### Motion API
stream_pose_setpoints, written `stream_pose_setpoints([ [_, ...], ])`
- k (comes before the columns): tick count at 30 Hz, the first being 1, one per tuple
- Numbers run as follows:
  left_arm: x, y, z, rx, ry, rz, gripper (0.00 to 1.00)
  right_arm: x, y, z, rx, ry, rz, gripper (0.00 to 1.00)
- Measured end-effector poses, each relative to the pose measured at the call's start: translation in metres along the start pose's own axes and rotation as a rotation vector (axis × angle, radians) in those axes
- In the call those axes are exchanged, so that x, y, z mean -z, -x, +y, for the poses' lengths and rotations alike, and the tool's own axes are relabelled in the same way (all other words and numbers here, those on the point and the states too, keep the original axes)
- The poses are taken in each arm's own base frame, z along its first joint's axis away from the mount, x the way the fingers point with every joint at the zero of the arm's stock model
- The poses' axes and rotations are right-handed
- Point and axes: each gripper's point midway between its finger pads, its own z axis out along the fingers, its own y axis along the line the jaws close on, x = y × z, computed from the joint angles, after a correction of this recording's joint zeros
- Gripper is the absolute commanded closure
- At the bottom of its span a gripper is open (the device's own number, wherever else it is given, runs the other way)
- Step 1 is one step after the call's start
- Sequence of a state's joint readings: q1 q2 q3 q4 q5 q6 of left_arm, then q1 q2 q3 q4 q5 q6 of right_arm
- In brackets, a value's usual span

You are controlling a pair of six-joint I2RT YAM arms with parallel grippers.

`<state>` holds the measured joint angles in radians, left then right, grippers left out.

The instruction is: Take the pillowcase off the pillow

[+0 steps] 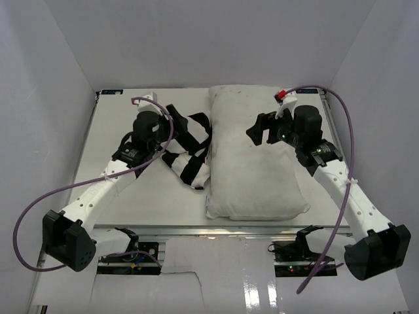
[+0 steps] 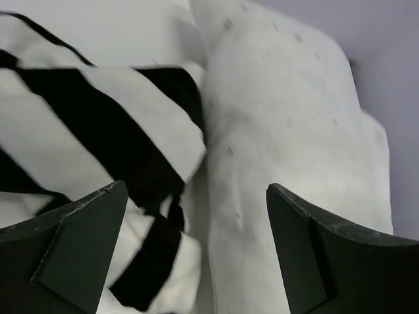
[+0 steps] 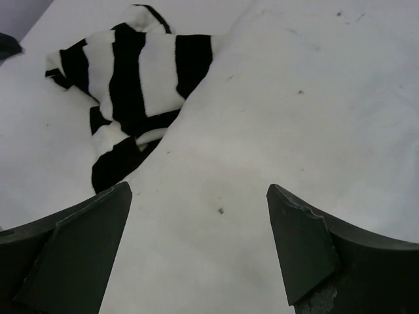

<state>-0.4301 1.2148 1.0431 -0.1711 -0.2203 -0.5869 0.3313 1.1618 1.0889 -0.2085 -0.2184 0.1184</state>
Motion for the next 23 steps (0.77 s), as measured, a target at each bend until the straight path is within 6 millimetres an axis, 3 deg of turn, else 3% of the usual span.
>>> stream_pose_setpoints([
  [2,0.008,-0.039,-0.033,-0.066,-0.100,0.088,0.02,0.011,-0.007,0.019,-0.007,0.034,-0.006,0.10],
  [4,0.020,-0.064,-0.052,-0.113,-0.169,0.131,0.02,0.025,-0.011,0.025,-0.026,0.028,-0.011,0.10],
  [7,0.056,-0.101,-0.082,-0.199,-0.342,0.154,0.02,0.042,-0.005,0.024,-0.041,-0.004,-0.039,0.10],
  [9,0.087,-0.115,-0.091,-0.233,-0.462,0.145,0.02,0.053,-0.002,0.026,-0.042,-0.009,-0.052,0.10],
  [11,0.110,-0.109,-0.102,-0.241,-0.563,0.101,0.02,0.063,-0.001,0.030,-0.035,0.003,-0.073,0.10],
  [13,0.122,-0.090,-0.114,-0.232,-0.626,0.031,0.02,0.070,-0.007,0.034,-0.022,0.024,-0.087,0.10],
  [15,0.129,-0.077,-0.124,-0.225,-0.673,-0.020,0.02,0.075,-0.016,0.034,-0.019,0.031,-0.085,0.10],
  [18,0.132,-0.075,-0.130,-0.231,-0.709,-0.036,0.02,0.080,-0.023,0.035,-0.013,0.034,-0.096,0.10],
  [23,0.138,-0.073,-0.133,-0.237,-0.734,-0.049,0.02,0.086,-0.019,0.036,0.001,0.038,-0.124,0.10],
])
